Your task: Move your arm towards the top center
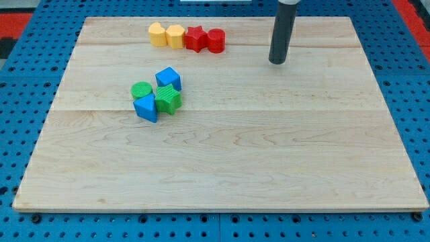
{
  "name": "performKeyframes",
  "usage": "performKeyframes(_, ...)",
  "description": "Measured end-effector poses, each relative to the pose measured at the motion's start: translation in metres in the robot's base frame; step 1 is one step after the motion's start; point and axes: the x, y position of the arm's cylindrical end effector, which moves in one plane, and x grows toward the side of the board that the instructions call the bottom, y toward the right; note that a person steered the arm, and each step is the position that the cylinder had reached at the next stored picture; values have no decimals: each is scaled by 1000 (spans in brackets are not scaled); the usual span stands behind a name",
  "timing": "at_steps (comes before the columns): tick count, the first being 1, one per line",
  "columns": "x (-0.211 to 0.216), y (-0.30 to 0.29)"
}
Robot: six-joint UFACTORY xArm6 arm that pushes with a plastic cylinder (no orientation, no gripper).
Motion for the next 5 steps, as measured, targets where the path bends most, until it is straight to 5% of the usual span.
performKeyframes(3, 0, -7)
performKeyframes(5, -71, 9)
